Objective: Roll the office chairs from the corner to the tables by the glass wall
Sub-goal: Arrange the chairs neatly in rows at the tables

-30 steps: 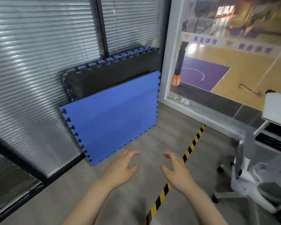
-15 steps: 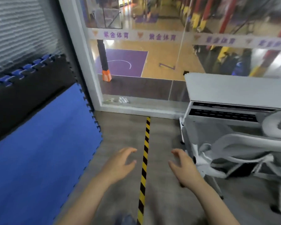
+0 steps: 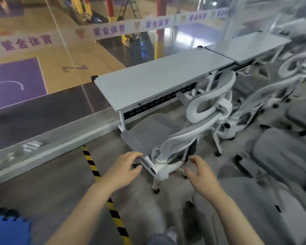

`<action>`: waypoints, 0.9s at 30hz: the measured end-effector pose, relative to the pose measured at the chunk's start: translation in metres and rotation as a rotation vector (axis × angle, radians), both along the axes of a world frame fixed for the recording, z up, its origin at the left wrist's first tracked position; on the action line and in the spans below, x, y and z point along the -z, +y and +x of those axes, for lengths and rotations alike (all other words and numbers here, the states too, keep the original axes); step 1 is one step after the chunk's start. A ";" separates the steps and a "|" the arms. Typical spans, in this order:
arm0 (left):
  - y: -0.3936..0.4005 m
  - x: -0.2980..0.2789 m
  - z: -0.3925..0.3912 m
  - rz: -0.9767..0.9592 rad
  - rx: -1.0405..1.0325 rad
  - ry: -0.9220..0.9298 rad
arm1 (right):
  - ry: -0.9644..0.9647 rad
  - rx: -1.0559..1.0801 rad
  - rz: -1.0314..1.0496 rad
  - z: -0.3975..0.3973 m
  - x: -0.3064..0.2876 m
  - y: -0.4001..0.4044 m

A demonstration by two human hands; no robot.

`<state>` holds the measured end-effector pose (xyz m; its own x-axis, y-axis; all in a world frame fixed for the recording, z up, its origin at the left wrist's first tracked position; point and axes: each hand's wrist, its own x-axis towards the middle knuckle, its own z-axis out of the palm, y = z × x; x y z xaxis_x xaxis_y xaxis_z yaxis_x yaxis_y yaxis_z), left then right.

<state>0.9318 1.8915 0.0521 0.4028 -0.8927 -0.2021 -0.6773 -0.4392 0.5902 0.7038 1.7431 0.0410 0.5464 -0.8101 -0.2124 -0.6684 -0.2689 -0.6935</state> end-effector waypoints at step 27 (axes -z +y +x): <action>-0.249 0.035 -0.043 -0.101 0.217 -0.082 | 0.215 0.149 -0.286 0.035 -0.033 -0.282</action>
<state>0.8891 1.6424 0.0172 0.2110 -0.9740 -0.0822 -0.7968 -0.2201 0.5628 0.7389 1.4615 0.0738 0.3859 -0.9204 -0.0632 -0.8367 -0.3203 -0.4443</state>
